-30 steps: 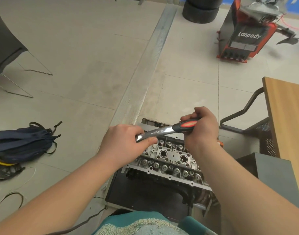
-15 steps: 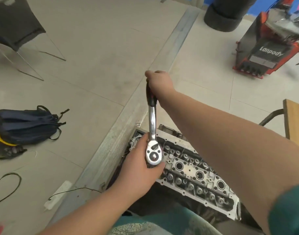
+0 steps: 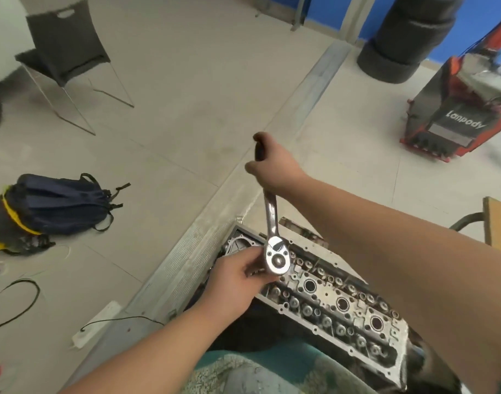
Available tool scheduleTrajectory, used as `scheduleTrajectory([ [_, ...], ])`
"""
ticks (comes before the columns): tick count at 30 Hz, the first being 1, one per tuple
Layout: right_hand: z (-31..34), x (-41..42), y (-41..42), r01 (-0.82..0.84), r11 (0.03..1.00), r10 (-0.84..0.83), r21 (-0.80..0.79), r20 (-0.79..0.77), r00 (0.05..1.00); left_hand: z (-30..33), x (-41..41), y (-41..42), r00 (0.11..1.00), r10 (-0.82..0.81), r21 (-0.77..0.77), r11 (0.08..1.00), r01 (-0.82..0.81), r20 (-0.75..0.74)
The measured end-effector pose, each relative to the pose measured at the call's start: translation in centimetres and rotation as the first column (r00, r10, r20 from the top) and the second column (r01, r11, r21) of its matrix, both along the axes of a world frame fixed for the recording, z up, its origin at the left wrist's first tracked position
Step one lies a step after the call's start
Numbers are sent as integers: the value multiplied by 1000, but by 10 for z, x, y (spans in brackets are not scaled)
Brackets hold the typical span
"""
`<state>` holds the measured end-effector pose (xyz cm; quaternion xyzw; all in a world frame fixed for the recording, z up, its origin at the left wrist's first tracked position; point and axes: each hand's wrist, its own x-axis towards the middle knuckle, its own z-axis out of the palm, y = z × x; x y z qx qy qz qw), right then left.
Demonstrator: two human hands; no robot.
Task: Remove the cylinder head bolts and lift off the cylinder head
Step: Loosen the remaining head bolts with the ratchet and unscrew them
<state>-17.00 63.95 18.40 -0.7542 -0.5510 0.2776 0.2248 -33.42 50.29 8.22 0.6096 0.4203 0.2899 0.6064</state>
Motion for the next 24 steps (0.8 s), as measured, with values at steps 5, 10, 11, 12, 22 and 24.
scheduleTrajectory([
  [5, -2, 90, -87, 11, 993, 59, -121, 561, 826, 2, 9, 9, 993, 102, -21, 995, -101, 62],
  [10, 2, 58, -171, -115, 935, 192, -335, 208, 959, 4, 18, 8, 995, 80, 27, 996, -82, 51],
  [11, 3, 47, -178, -124, 930, 165, -346, 91, 982, 4, 18, 7, 996, 75, 32, 997, -77, 57],
  [12, 3, 38, -182, -125, 927, 127, -353, -17, 992, 5, 18, 5, 996, 70, 36, 997, -72, 64],
  [22, 18, 19, -148, -252, 886, 293, -389, 49, 955, 1, 9, 6, 996, 76, 37, 996, -78, 45],
  [24, 28, 22, -137, -348, 831, 435, -435, 118, 893, 1, 5, 4, 999, -8, 27, 1000, 7, 53],
])
